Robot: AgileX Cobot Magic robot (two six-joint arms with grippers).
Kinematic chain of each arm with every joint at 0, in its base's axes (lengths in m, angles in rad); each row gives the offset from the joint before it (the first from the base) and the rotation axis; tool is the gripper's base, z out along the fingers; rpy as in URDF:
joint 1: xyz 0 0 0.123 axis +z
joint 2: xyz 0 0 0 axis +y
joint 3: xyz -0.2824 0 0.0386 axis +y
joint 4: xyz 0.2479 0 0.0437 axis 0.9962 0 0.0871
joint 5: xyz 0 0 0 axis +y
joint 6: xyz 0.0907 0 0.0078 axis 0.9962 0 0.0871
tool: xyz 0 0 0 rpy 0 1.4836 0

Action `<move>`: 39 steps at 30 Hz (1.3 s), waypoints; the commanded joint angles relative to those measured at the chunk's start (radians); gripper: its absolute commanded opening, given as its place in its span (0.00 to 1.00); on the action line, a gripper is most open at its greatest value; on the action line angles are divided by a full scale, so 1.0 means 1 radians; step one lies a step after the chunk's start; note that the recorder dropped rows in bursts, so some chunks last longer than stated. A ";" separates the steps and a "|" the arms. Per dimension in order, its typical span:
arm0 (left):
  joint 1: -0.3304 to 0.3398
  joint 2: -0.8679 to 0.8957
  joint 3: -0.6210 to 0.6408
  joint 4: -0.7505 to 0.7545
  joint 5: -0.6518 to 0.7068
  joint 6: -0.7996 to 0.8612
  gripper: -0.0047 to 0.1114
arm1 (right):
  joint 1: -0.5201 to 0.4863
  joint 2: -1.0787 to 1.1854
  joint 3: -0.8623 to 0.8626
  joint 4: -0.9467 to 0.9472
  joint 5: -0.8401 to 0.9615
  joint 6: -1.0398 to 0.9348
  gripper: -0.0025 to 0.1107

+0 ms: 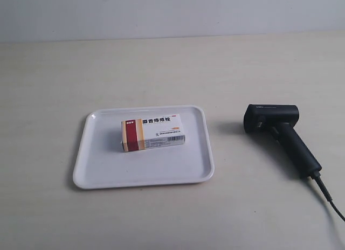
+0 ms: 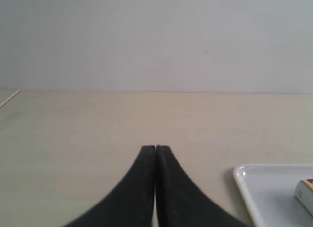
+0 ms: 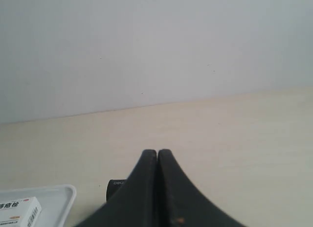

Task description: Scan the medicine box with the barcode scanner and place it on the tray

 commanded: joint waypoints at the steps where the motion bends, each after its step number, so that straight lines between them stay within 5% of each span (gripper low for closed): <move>1: 0.003 -0.006 0.001 -0.010 -0.002 0.000 0.06 | 0.001 -0.115 0.025 0.107 0.065 -0.172 0.03; 7: 0.003 -0.006 0.001 -0.010 -0.002 0.000 0.06 | 0.001 -0.152 0.044 -0.029 0.067 0.020 0.03; 21: 0.003 -0.006 0.001 -0.010 -0.002 0.000 0.06 | -0.001 -0.152 0.044 -0.002 0.100 0.027 0.03; 28: 0.003 -0.006 0.001 -0.010 -0.002 0.000 0.06 | -0.167 -0.152 0.044 -0.046 0.046 -0.005 0.03; 39: 0.003 -0.006 0.001 -0.010 -0.002 0.000 0.06 | -0.167 -0.152 0.044 -0.046 0.049 -0.010 0.03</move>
